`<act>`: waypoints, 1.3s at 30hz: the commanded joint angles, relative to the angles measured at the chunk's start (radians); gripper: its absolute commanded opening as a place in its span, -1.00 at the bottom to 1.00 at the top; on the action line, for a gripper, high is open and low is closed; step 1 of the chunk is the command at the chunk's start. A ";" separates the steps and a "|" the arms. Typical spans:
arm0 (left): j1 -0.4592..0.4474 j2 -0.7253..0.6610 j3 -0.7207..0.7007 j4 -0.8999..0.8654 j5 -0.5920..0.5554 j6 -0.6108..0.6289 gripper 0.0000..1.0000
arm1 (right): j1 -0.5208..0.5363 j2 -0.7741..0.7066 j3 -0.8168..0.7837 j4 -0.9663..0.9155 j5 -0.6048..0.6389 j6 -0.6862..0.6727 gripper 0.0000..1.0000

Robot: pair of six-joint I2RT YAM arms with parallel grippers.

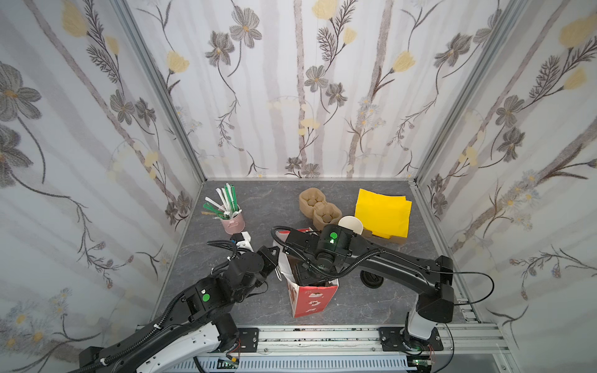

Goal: Pack a coffee takeout order
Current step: Place the coffee cup in the cup tray.

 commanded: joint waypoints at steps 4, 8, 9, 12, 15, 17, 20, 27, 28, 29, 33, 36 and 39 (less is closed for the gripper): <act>-0.002 -0.010 -0.014 0.033 -0.045 -0.004 -0.79 | 0.002 0.016 -0.015 0.007 -0.043 0.024 0.13; -0.001 -0.010 -0.012 0.034 -0.046 0.006 -0.78 | 0.003 0.042 -0.010 0.007 -0.052 0.013 0.12; 0.000 -0.010 -0.012 0.034 -0.046 0.009 -0.78 | 0.003 0.048 -0.007 0.007 -0.051 0.012 0.13; 0.000 -0.010 -0.012 0.036 -0.047 0.014 -0.78 | 0.002 0.065 -0.002 0.007 -0.054 0.005 0.13; -0.001 -0.010 -0.012 0.040 -0.043 0.020 -0.79 | 0.002 0.084 0.005 0.007 -0.059 0.000 0.13; -0.001 -0.010 -0.012 0.042 -0.043 0.023 -0.80 | 0.003 0.095 0.005 0.007 -0.059 -0.004 0.13; -0.001 -0.010 -0.013 0.045 -0.039 0.027 -0.81 | 0.002 0.110 0.006 0.007 -0.055 -0.009 0.13; -0.002 -0.018 -0.016 0.047 -0.042 0.036 -0.87 | 0.003 0.138 0.013 0.023 -0.051 -0.014 0.13; -0.001 -0.018 -0.015 0.048 -0.042 0.038 -0.88 | 0.003 0.142 0.013 0.026 -0.051 -0.014 0.14; -0.001 -0.019 -0.015 0.048 -0.043 0.039 -0.88 | 0.003 0.146 0.010 0.031 -0.051 -0.014 0.14; -0.001 -0.021 -0.019 0.049 -0.042 0.041 -0.91 | 0.002 0.154 0.003 0.049 -0.054 -0.016 0.13; -0.001 -0.021 -0.020 0.049 -0.042 0.042 -0.94 | 0.003 0.158 -0.007 0.059 -0.058 -0.017 0.13; -0.001 -0.024 -0.021 0.049 -0.043 0.043 -0.98 | 0.003 0.154 -0.007 0.056 -0.057 -0.015 0.13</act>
